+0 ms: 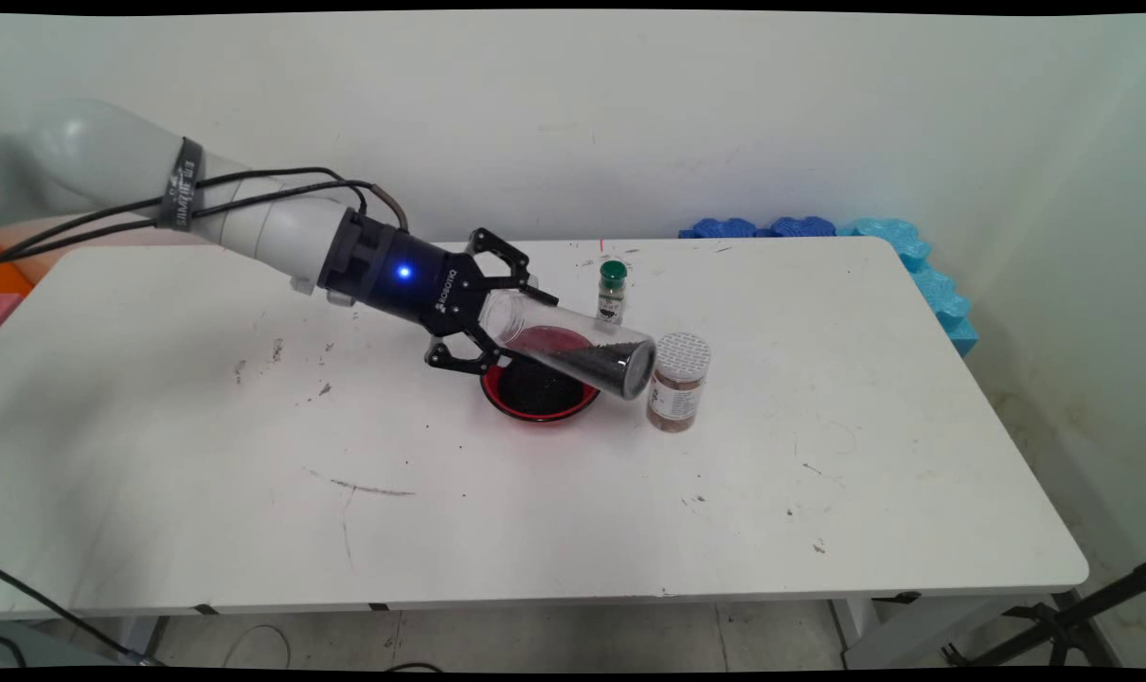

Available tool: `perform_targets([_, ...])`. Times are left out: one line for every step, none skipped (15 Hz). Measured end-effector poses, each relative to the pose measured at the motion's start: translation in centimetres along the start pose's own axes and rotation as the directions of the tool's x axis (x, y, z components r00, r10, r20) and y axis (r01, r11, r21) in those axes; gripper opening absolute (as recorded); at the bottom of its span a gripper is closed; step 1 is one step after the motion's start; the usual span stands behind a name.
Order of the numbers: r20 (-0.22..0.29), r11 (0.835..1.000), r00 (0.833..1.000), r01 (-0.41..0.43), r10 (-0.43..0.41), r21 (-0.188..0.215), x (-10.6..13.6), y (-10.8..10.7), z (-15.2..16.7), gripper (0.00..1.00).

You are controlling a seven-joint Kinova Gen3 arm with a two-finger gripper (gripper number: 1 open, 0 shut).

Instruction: Pour the black seasoning powder in the red bowl

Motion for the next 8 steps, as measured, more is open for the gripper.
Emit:
perform_targets([0.001, 1.000, 1.000, 0.012, -0.012, -0.005, -0.03, -0.05, 0.07, 0.00])
perform_targets([0.002, 1.000, 1.000, 0.024, -0.024, -0.010, -0.05, -0.10, 0.14, 0.00])
perform_targets([0.004, 0.999, 0.999, 0.038, -0.038, -0.015, -0.08, -0.17, 0.20, 0.00])
perform_targets([0.005, 0.999, 0.999, 0.047, -0.046, -0.019, -0.09, -0.21, 0.24, 0.00])
perform_targets([0.006, 0.998, 0.998, 0.059, -0.059, -0.024, -0.12, -0.27, 0.30, 0.00])
perform_targets([0.008, 0.997, 0.998, 0.067, -0.067, -0.027, -0.15, -0.31, 0.34, 0.00])
perform_targets([0.009, 0.997, 0.997, 0.077, -0.077, -0.031, -0.17, -0.36, 0.39, 0.00])
perform_targets([0.011, 0.996, 0.996, 0.088, -0.087, -0.036, -0.19, -0.40, 0.43, 0.00])
